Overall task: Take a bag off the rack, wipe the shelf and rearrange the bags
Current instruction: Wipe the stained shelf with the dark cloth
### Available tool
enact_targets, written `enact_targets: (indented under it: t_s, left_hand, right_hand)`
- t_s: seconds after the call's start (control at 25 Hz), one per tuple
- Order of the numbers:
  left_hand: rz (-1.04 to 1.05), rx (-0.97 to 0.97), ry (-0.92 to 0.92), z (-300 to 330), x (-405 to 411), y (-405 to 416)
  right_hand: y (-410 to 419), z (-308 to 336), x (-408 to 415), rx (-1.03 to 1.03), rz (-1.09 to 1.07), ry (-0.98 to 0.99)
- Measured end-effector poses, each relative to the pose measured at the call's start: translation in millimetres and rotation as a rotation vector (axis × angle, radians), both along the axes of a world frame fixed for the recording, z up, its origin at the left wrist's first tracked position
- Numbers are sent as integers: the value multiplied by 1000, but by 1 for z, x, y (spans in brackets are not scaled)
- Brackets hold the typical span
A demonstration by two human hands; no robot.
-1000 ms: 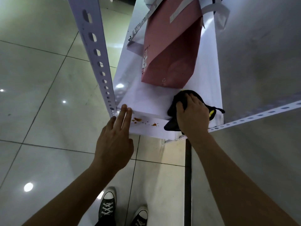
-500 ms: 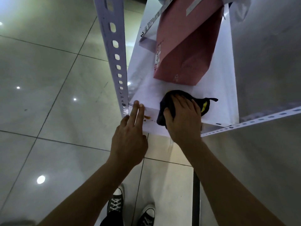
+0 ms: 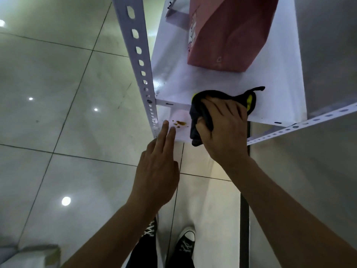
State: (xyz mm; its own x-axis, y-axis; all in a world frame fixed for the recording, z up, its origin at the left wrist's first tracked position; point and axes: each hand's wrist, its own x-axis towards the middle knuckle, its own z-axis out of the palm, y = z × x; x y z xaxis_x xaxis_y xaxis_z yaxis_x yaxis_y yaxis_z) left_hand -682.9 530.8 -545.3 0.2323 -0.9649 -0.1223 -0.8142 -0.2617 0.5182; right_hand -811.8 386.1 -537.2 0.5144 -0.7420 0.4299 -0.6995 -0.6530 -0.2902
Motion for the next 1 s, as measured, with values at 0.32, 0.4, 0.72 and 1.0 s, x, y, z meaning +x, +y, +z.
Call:
enact_targets:
  t_s: [0.32, 0.4, 0.72, 1.0]
  left_hand:
    - [-46, 127, 0, -90, -8, 33]
    - [-44, 147, 18, -111, -9, 46]
    - [-92, 126, -81, -215, -6, 18]
    - [-167, 32, -272, -284, 5, -62]
  right_hand:
    - [61, -87, -67, 340, -72, -253]
    - [70, -118, -75, 430, -141, -267]
    - [11, -212, -72, 432, -158, -263]
    - [-90, -292, -60, 364, -89, 78]
